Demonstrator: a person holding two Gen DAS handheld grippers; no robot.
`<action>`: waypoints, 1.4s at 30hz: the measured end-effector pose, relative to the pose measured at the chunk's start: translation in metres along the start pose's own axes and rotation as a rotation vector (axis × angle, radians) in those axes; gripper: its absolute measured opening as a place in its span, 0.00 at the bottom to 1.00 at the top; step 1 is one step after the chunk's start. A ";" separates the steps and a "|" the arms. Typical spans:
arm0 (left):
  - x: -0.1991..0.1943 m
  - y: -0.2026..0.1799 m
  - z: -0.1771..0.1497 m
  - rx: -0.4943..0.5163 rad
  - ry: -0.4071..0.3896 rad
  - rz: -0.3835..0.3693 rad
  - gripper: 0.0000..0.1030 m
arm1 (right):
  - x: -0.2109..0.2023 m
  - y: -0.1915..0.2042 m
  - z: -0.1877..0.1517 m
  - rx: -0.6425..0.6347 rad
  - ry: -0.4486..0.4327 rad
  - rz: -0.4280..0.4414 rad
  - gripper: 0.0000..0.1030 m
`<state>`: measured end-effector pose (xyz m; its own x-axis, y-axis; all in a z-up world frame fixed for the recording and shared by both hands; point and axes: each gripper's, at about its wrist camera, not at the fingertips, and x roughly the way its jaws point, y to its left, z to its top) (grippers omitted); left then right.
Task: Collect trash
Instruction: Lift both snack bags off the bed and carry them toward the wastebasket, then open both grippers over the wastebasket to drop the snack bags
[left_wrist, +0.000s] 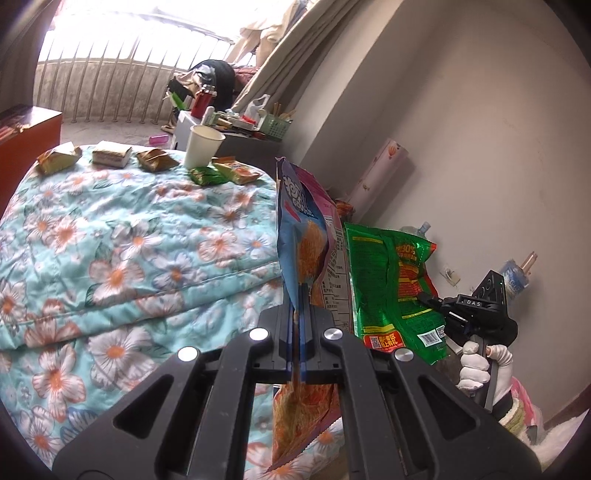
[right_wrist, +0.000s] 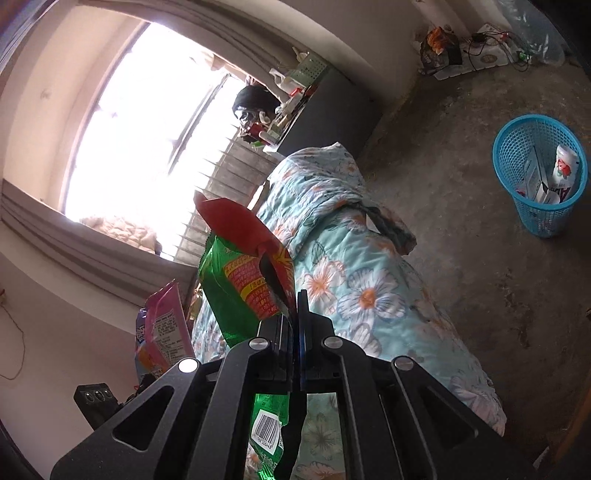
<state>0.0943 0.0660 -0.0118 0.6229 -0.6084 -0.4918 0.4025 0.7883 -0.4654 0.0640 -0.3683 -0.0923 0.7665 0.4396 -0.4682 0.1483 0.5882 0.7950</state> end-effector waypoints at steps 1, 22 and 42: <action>0.004 -0.005 0.002 0.010 0.004 -0.004 0.01 | -0.007 -0.005 0.000 0.009 -0.013 0.005 0.02; 0.173 -0.193 0.053 0.377 0.177 -0.234 0.01 | -0.132 -0.119 0.050 0.210 -0.379 -0.040 0.02; 0.544 -0.323 -0.031 0.751 0.534 0.045 0.01 | -0.142 -0.272 0.114 0.344 -0.527 -0.459 0.02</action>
<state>0.2816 -0.5224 -0.1518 0.3312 -0.3905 -0.8590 0.8314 0.5512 0.0700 -0.0136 -0.6679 -0.1981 0.7645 -0.2286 -0.6027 0.6422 0.3518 0.6811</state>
